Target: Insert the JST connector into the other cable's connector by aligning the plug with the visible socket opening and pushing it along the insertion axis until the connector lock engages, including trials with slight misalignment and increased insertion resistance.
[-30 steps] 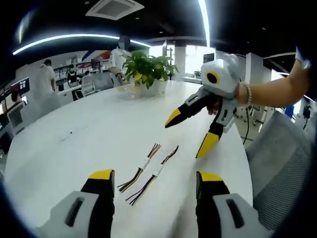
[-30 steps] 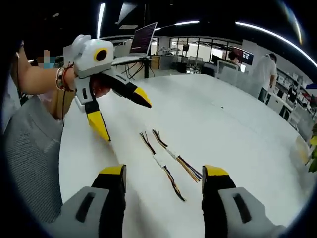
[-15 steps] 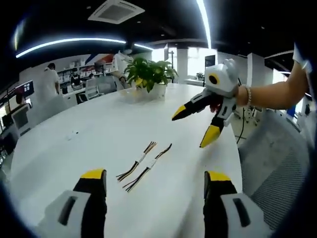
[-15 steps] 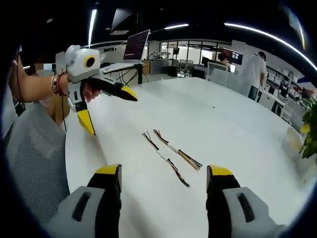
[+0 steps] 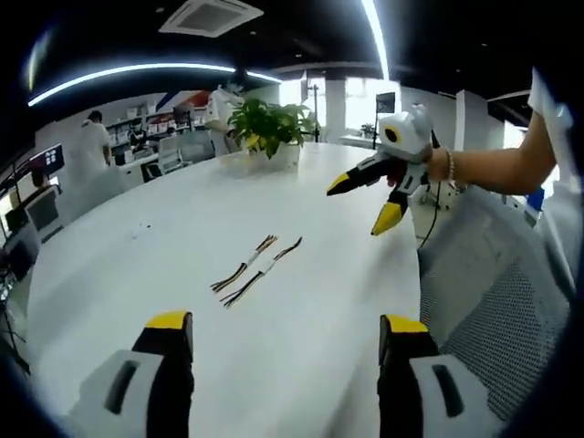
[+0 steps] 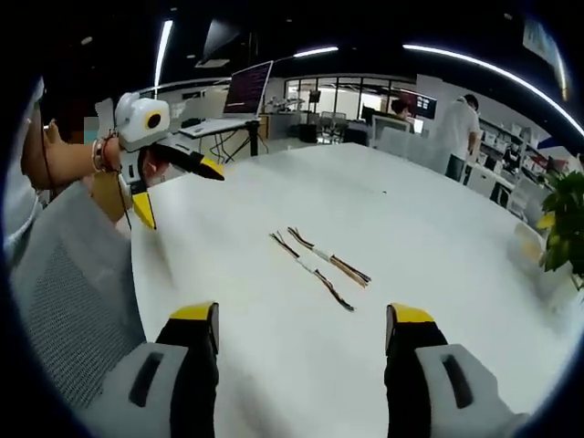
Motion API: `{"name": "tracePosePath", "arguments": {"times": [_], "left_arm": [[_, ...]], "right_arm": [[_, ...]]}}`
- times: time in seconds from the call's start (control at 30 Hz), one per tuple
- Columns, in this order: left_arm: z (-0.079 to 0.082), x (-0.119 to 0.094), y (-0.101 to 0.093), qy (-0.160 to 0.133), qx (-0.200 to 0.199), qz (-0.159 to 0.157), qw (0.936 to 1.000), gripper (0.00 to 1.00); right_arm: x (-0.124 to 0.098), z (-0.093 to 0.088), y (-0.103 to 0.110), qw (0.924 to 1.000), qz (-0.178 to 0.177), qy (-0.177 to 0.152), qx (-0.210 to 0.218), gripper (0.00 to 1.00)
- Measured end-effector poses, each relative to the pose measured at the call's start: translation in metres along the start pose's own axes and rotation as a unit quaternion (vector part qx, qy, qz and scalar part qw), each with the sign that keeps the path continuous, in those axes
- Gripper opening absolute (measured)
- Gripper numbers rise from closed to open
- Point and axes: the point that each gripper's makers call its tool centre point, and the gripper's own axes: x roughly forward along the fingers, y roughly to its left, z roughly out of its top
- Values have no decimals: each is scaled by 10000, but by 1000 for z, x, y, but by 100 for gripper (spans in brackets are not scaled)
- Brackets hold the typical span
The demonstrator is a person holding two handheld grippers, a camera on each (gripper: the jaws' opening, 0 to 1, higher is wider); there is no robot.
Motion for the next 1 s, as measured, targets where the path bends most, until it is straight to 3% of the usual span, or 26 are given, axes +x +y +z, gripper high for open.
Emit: {"name": "tracePosePath", "arguments": {"times": [0.2,0.47,0.7,1.0], "left_arm": [[-18,-18,-11,177,62,51,9998,82],[-37,-31,-23,288,-175,117,9994,82],[-38,-33,-23,145,-398,205,9989,82],[-29,-32,-25,-248,-472,220,9983,82]], "right_arm": [[-17,-11,7,9998,-166,-63,133,72],[-28,-31,14,9993,-243,73,265,72],[-34,-35,7,9986,-369,79,360,72],[-34,-41,12,9986,-348,150,381,72]]}}
